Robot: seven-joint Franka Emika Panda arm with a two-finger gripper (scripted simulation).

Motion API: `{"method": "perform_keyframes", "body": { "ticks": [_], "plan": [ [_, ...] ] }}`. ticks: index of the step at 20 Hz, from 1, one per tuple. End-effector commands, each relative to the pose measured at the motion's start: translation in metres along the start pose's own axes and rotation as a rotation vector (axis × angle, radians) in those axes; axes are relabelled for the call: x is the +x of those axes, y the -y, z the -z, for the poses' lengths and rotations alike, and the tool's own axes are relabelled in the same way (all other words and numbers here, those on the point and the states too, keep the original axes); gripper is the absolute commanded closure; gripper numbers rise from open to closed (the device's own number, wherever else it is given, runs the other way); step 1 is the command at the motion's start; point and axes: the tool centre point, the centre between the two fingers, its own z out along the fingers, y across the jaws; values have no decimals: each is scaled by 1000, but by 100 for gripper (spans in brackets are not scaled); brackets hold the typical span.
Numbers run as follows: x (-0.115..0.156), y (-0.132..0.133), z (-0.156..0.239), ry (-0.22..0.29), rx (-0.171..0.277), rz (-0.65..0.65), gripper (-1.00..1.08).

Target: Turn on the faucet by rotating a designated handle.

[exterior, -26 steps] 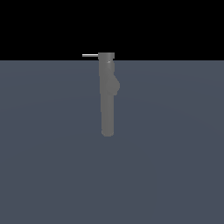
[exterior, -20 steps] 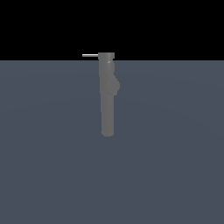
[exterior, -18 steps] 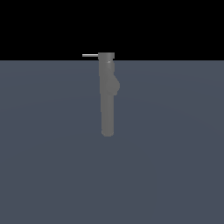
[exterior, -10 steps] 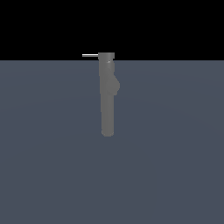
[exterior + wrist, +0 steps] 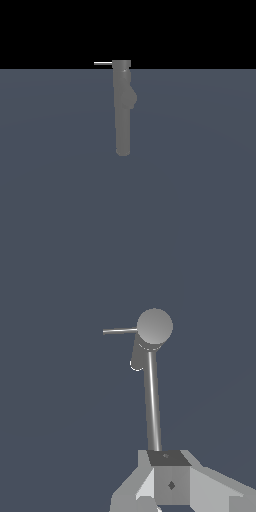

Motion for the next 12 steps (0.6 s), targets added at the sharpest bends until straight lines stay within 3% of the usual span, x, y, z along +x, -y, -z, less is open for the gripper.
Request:
{"method": "perform_keyframes", "body": {
  "ticks": [1,12],
  "plan": [
    [19,4,-14,1,2,6,108],
    [97,20,-72,6,7,32,108]
  ]
}}
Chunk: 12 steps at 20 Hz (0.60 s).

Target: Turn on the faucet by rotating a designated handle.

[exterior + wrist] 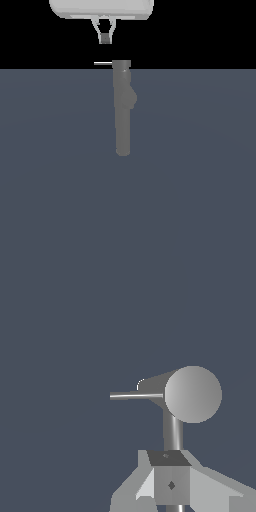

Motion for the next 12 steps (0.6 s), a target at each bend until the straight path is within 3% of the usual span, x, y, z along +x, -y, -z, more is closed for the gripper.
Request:
{"method": "perform_keyframes", "body": {
  "ticks": [1,12],
  "plan": [
    [18,3,-13,0,1,6,108],
    [67,13,-46,4,2,22,108]
  ]
}}
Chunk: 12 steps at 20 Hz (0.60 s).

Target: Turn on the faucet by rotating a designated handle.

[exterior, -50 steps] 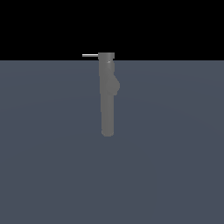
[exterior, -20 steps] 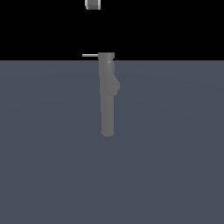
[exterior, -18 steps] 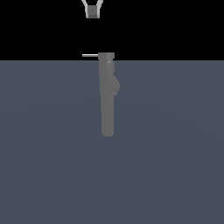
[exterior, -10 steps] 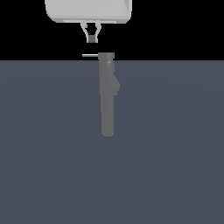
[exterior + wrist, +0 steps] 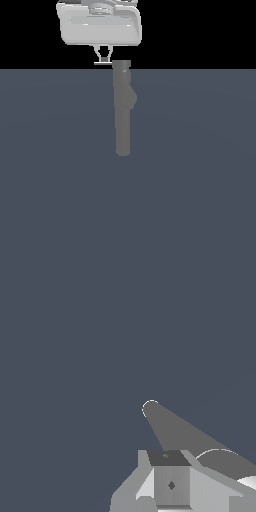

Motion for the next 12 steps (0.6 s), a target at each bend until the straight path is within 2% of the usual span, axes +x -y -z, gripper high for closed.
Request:
{"method": "perform_keyframes", "body": {
  "ticks": [1,12],
  "plan": [
    [8,1,-4,-1,0,2,108],
    [11,3,-8,0,0,4,108]
  ]
}}
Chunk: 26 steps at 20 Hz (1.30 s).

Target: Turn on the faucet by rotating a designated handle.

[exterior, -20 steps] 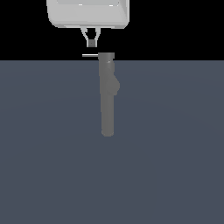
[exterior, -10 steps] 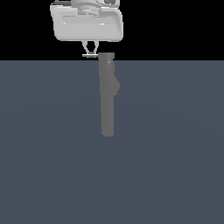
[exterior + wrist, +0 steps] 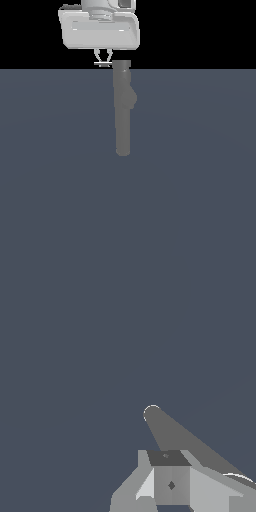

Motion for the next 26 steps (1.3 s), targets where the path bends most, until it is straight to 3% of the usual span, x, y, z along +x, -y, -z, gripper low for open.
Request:
{"method": "perform_keyframes", "body": {
  "ticks": [1,14,15,26],
  "plan": [
    [-5,2,0,-1,0,0,108],
    [-43,13,1,-1,0,0,108],
    [-35,10,0,-9,0,-1,108],
    [-71,-4,0,-3,0,0,108]
  ]
}}
